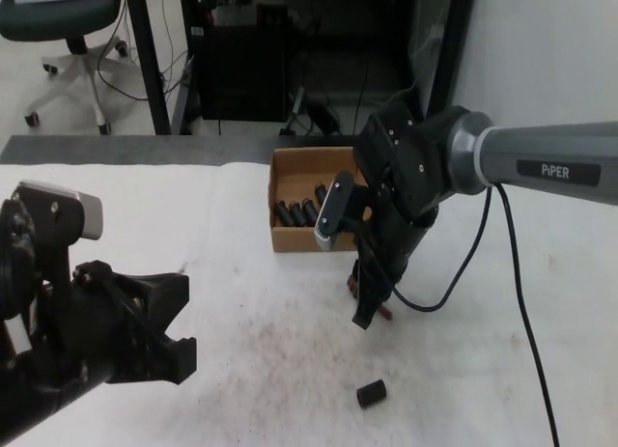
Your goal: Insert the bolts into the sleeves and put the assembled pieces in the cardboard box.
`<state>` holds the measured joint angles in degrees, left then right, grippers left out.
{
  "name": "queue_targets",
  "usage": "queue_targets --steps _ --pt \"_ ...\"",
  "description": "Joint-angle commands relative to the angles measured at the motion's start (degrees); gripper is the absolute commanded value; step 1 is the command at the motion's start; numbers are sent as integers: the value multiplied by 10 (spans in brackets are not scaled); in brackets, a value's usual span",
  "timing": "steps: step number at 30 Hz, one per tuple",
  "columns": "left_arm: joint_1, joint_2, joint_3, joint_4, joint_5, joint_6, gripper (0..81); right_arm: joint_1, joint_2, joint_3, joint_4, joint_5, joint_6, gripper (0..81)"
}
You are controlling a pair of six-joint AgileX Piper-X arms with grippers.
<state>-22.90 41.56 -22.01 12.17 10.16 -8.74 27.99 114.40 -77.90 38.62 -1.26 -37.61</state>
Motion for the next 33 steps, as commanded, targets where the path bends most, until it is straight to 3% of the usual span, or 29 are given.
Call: queue_targets --steps 1,18,20,23,24,33 --pt "-1 -4 -2 0 1 2 3 -3 -1 -7 -7 1 -10 302" --pt "-1 -4 -2 0 1 2 3 -9 19 -7 -15 13 -10 298" --pt "-1 -4 -2 0 0 2 3 -9 23 -7 -15 17 -10 251" --pt "-1 -4 -2 0 0 2 3 -9 29 -7 -13 50 -10 36" --pt "-1 -4 -2 0 0 2 3 -9 30 -7 -11 57 -8 5" --pt "-1 -4 -4 0 18 2 3 -6 -24 -20 -18 76 74 8"
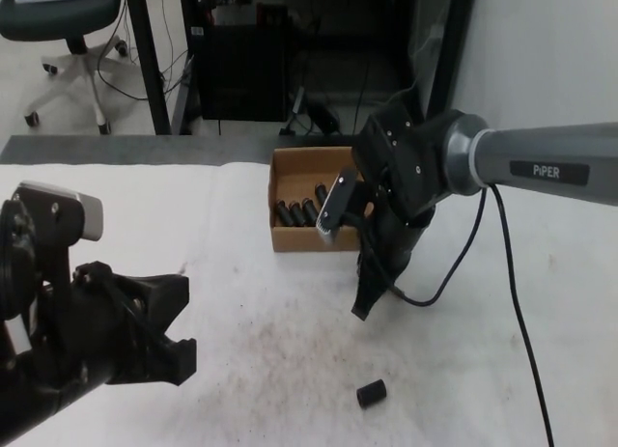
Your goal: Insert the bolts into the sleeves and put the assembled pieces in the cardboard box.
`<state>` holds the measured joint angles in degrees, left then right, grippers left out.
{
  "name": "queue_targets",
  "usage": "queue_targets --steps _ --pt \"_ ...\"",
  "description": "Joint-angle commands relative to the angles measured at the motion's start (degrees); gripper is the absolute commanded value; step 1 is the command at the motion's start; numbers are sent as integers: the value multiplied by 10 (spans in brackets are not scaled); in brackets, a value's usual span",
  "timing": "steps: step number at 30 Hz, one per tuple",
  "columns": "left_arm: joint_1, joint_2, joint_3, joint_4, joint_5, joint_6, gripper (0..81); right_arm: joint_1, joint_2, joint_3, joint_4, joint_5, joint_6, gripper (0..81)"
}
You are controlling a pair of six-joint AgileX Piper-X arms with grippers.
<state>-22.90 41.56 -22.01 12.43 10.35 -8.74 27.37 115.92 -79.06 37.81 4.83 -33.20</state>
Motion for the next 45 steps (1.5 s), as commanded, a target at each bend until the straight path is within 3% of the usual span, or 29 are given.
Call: queue_targets --steps 1,5,8,14,21,27,30,36,40,45 --pt "-1 -4 -6 -3 28 2 3 0 -58 -9 -13 12 44 8" --pt "-1 0 -15 -2 126 -17 3 -1 -146 -9 -21 1 147 8" --pt "-1 23 -25 -2 228 -21 3 -13 -210 -7 -28 -48 220 8" --pt "-13 146 -80 -2 323 -20 3 -37 -308 -5 -19 -74 258 8" --pt "-115 347 -253 26 319 27 3 -90 -382 2 68 -84 258 8" --pt "-180 523 -447 213 208 166 33 -149 -440 45 70 -97 256 8" --pt "-192 590 -525 291 136 204 125 -179 -465 66 70 -117 256 8" --pt "-195 674 -611 370 128 218 334 -233 -494 94 70 -162 256 8" --pt "-201 704 -634 411 116 250 371 -242 -502 102 69 -176 261 8" --pt "-227 718 -638 471 54 343 371 -240 -502 102 69 -181 261 8"
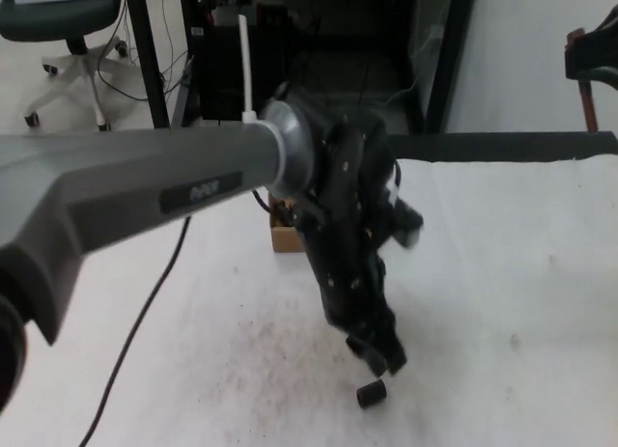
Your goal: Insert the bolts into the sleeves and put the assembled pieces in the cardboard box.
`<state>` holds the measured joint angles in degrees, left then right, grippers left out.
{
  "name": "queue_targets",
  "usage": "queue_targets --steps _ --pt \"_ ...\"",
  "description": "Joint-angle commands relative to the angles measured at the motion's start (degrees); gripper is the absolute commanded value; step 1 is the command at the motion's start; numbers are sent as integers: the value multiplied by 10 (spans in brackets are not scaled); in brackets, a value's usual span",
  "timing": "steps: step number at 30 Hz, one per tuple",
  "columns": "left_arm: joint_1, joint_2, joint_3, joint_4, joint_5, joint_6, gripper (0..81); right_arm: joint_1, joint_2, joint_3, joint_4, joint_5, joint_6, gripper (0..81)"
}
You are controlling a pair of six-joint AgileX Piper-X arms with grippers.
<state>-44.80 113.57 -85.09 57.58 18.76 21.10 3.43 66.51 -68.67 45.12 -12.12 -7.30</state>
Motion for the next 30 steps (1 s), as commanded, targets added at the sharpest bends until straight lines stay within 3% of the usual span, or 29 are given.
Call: queue_targets --steps 1,4,10,17,30 --pt "-13 -1 -7 26 -46 62 371 0 -8 -2 -4 -13 2 8" --pt "-29 -2 -7 22 -80 90 371 0 -8 -2 -4 -18 2 8" --pt "-49 -2 -7 -5 -80 90 371 0 -8 -2 -4 -18 2 8" --pt "-50 -2 -7 -31 -115 76 371 0 -8 -2 -4 -18 2 8" --pt "-50 13 -1 -28 -109 54 371 0 -8 -2 -4 -17 3 8"
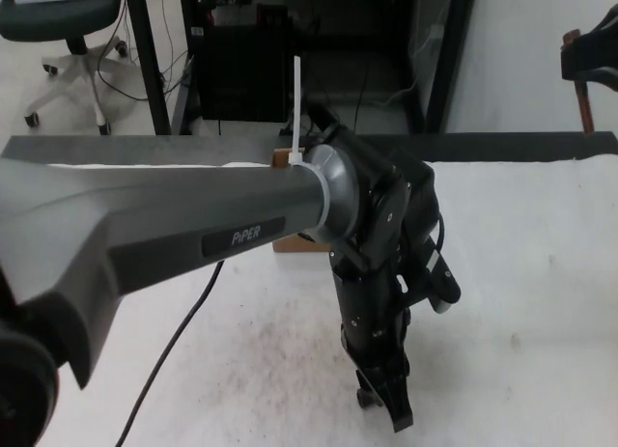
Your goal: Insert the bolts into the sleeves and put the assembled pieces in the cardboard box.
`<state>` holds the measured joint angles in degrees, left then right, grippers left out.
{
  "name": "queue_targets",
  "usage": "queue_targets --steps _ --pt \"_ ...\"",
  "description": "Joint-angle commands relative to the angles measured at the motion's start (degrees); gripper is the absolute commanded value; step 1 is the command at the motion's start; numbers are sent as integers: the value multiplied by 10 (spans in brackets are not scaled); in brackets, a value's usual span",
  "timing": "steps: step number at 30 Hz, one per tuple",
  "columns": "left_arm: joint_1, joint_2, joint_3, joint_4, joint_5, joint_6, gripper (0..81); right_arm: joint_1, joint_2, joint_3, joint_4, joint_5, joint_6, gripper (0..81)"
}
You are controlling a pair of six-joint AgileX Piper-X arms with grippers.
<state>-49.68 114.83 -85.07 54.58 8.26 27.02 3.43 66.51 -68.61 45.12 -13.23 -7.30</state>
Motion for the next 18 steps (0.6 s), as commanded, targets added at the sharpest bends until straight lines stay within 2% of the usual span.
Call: queue_targets --steps 1,18 --pt "-1 1 -1 2 -4 -5 371 0 -8 -2 -4 -6 3 8" --pt "0 38 -1 2 -4 -4 371 0 -8 -2 -4 -6 3 8"
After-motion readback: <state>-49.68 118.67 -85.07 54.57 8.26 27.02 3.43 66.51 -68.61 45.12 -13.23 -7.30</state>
